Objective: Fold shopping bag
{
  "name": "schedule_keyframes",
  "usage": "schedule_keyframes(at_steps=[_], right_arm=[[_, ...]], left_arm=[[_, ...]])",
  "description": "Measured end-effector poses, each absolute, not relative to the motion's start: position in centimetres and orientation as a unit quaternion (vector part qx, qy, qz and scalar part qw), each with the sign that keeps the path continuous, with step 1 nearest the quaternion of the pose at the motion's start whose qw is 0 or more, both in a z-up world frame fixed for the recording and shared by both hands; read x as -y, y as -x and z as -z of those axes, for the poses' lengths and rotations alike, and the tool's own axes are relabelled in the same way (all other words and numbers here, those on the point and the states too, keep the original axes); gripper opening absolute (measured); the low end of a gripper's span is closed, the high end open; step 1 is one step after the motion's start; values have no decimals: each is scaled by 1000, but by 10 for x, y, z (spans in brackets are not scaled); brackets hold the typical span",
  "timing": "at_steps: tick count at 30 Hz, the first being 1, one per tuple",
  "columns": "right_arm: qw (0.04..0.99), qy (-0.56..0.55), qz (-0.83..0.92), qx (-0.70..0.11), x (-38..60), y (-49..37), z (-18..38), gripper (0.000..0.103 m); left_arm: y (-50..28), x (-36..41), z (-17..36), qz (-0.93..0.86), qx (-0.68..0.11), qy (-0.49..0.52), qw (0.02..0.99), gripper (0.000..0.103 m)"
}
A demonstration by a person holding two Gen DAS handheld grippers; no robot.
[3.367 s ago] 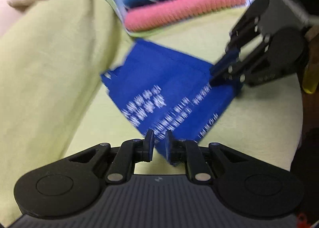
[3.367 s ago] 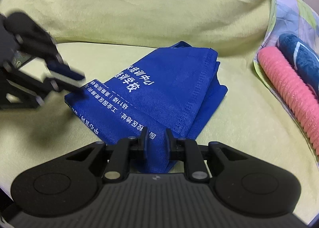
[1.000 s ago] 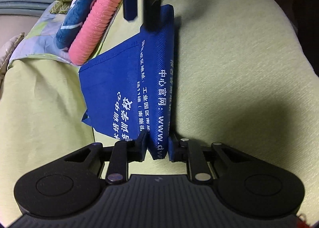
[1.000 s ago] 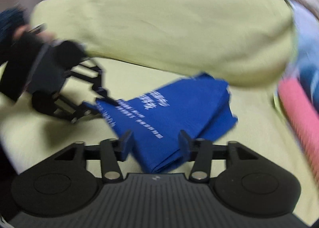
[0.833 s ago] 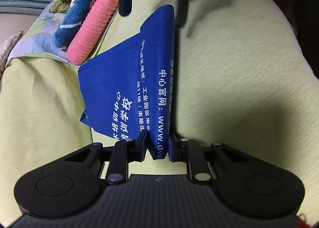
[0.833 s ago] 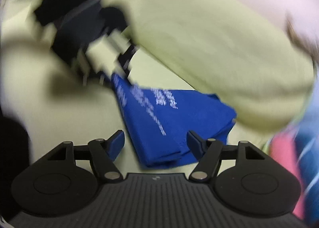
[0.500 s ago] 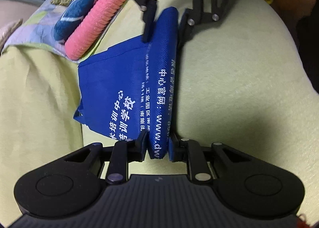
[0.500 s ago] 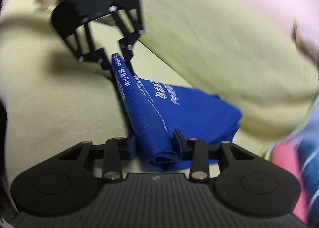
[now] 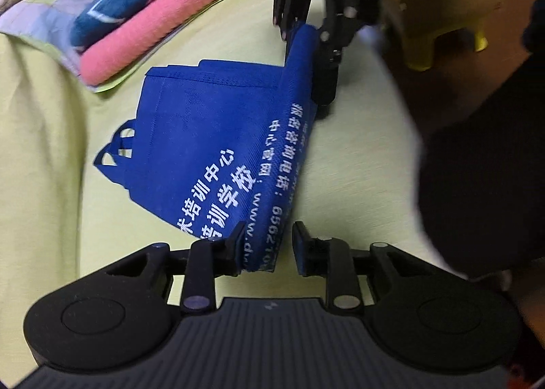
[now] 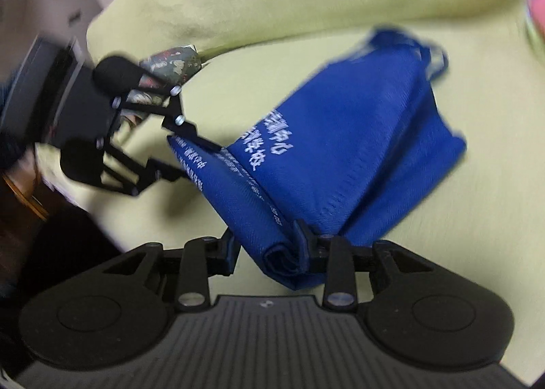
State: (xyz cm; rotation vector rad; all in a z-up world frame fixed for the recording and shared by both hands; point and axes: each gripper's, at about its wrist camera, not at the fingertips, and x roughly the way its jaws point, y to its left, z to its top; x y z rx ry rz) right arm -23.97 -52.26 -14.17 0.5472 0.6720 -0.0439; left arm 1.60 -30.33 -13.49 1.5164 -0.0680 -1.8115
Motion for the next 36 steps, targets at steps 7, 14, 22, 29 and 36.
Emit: schedule_keyframes(at_steps=[7,14,22,29,36], right_arm=[[819,-482,32,-309,572,240,169,28],[788,-530,51,-309,580,242,176,24],[785,-525,80,-320,587,225,175,21],[799,-502,98,-317,576,226,172,20],[838,-445,141,-281,549,230,166,24]], left_arm=[[-25,326,132,715,-20,-559,419,45],[-30,329,116,700,-30,-545,461,48],[-26,307,89,698,13,-509,504,37],[-13,329,118,689,8,-520,504,37],[-27,337,122,703,-58,-485,517,33]])
